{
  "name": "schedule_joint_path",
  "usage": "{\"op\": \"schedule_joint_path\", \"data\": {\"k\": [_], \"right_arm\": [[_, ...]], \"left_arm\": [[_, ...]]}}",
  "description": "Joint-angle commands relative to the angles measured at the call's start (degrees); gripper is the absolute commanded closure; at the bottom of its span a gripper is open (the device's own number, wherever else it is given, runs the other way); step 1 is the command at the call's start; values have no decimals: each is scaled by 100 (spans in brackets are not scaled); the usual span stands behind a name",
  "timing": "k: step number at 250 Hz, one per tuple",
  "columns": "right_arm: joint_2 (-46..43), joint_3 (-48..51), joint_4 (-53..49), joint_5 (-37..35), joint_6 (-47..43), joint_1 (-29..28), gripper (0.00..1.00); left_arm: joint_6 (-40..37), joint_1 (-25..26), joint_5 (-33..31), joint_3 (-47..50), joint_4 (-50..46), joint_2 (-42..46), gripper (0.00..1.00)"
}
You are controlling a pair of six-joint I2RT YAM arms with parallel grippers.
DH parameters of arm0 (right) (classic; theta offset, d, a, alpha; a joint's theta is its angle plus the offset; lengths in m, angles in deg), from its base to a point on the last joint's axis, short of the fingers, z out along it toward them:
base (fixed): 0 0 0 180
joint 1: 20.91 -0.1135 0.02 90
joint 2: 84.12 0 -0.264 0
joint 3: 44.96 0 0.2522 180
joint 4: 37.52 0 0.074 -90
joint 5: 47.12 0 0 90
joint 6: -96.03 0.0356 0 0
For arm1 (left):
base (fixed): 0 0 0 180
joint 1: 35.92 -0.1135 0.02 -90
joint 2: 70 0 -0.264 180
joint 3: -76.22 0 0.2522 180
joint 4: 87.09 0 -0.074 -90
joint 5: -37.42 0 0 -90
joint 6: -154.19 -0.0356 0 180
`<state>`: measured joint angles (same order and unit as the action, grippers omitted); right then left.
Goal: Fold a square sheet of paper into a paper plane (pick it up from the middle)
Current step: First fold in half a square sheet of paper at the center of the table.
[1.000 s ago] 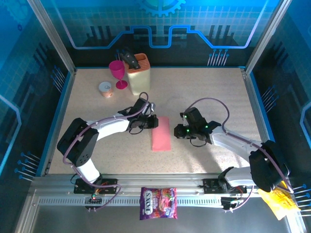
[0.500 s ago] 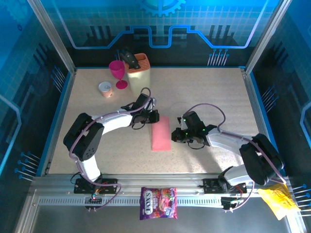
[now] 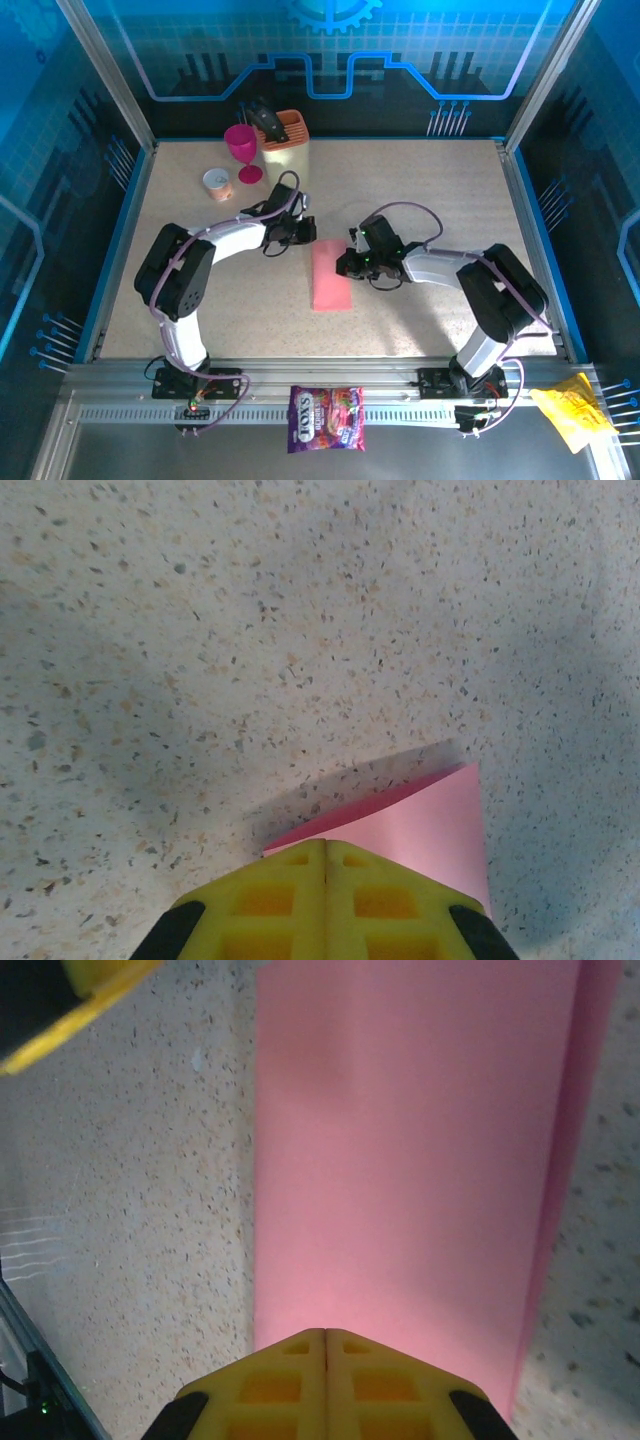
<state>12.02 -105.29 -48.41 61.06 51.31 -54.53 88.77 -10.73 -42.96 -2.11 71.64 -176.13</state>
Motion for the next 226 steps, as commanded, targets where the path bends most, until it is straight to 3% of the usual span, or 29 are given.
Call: {"op": "schedule_joint_path", "data": {"k": [1,226], "right_arm": [[166,-241,152,130,95,42,100],[1107,-1072,266,214,200,-425,100]], "left_arm": [[-172,22,278,-97,-78,-186,99],[-181,220,47,-284,-207,-831,100]]}}
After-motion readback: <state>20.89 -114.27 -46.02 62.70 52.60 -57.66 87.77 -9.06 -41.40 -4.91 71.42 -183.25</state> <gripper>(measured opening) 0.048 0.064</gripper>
